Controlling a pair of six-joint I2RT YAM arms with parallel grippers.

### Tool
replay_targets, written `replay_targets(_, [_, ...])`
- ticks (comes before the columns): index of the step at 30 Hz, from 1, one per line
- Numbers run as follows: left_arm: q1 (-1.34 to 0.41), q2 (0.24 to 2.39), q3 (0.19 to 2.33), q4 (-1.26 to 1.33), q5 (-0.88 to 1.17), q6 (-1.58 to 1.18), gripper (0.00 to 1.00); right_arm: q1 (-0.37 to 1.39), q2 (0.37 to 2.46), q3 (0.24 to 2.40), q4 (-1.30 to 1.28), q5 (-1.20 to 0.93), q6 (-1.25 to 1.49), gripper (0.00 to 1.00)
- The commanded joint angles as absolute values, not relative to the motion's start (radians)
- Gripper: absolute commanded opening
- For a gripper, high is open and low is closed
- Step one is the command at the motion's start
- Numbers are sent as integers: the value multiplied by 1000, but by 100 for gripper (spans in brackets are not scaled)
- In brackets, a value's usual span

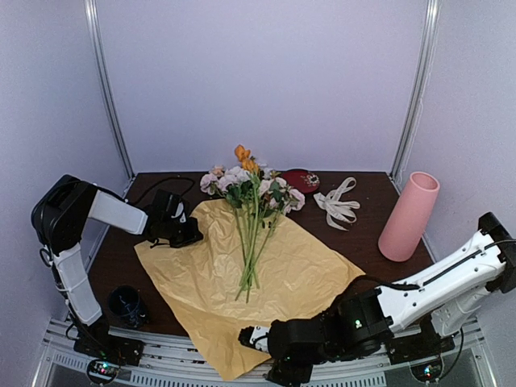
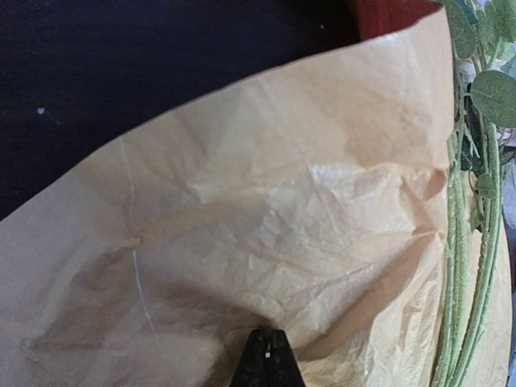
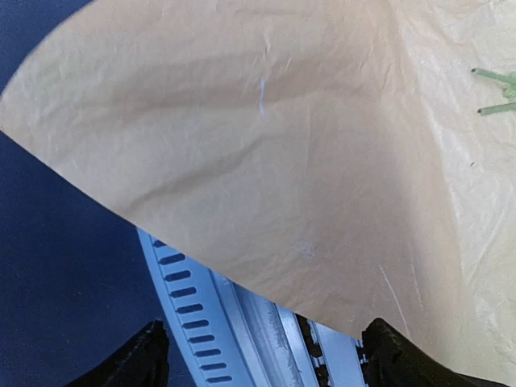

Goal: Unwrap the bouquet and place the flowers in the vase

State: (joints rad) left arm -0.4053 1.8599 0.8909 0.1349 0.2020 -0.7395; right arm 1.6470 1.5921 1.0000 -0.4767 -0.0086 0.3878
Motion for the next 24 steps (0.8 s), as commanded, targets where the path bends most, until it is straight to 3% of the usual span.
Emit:
replay_targets(1, [-399, 1878, 884, 86, 154, -737, 0, 1623, 1468, 1159, -612, 146, 350, 87])
replay_targets(9, [-399, 1844, 844, 74, 140, -737, 0, 1210, 1368, 1174, -408, 181, 333, 89])
replay_targets(17, [-398, 1781, 812, 64, 136, -725, 0, 863, 1652, 1120, -191, 206, 475, 83])
replay_targets(24, [-399, 1784, 813, 62, 139, -717, 0, 712, 1896, 1200, -130, 168, 474, 83])
